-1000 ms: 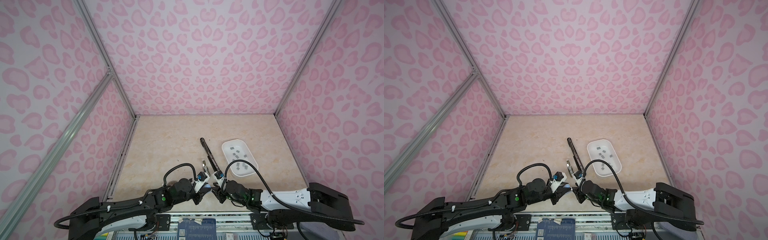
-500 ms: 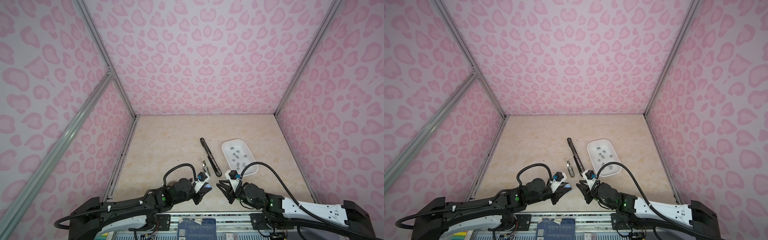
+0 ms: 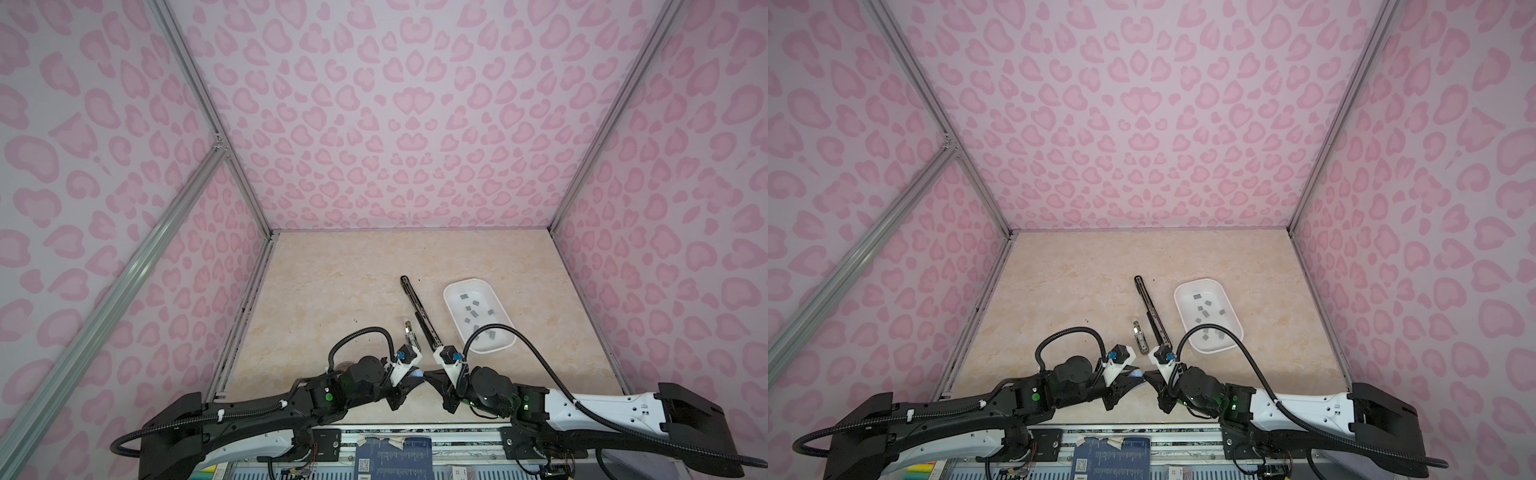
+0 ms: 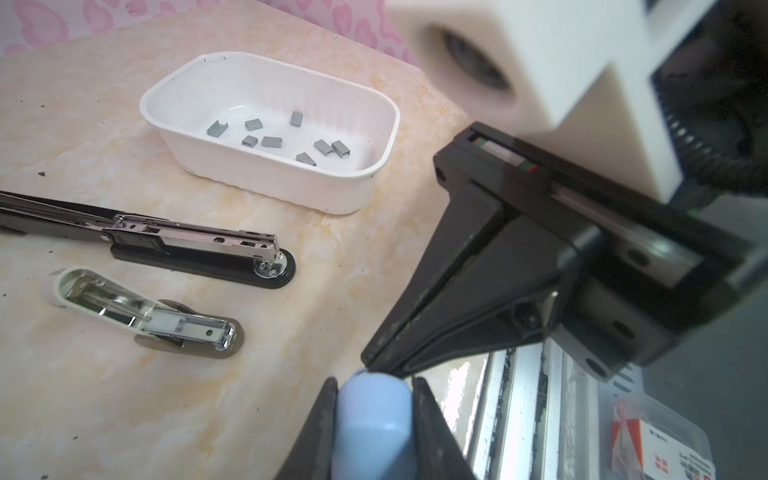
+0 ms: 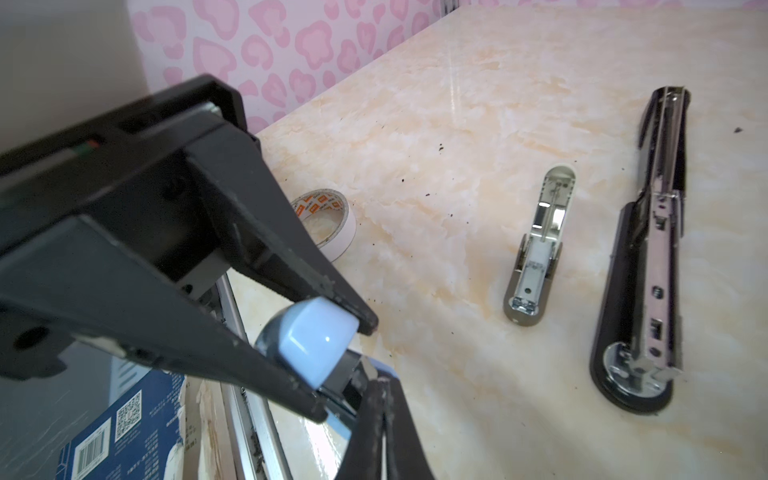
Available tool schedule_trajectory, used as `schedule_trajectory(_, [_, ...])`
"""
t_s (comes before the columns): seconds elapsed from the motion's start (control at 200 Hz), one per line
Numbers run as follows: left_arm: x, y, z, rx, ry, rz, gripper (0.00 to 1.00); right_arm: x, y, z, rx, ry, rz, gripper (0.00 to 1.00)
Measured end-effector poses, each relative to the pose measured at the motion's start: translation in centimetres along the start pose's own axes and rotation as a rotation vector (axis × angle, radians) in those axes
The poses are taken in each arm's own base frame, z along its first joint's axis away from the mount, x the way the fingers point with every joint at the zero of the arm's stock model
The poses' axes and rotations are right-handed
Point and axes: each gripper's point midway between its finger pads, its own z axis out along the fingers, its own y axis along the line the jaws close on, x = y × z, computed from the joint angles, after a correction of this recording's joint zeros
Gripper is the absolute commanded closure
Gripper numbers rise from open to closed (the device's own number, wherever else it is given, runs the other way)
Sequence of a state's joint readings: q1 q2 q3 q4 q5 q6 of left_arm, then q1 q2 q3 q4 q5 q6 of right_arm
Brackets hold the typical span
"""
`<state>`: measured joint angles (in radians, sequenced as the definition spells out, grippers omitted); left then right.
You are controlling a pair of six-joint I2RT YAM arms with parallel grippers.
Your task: Load the staples into the stapler
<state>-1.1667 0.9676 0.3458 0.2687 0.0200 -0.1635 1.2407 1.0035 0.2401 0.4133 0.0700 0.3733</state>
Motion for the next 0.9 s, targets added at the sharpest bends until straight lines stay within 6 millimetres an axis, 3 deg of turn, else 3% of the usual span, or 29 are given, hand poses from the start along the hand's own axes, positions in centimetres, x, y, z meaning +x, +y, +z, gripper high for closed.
schedule_trajectory(0.23, [-0.8,0.3,-1.4,-0.018,-0.069,-0.02,0.96,0.7,0.4,1.3,-0.012,0.014,-0.001,0.94])
schedule_trajectory(0.495, [-2.2,0.9,-2.8,-0.044,-0.164,-0.059,0.96,2.3,2.6,3.1,-0.064,0.063,-0.028,0.95])
schedule_trajectory(0.69, [-2.7,1.5,-4.1,-0.068,-0.236,-0.086,0.96,2.1,4.2,4.0,-0.128,0.042,-0.025,0.95])
schedule_trajectory(0.9, [-3.2,1.8,-5.3,-0.079,-0.296,-0.091,0.96,0.6,3.9,2.7,-0.119,-0.035,-0.021,0.79])
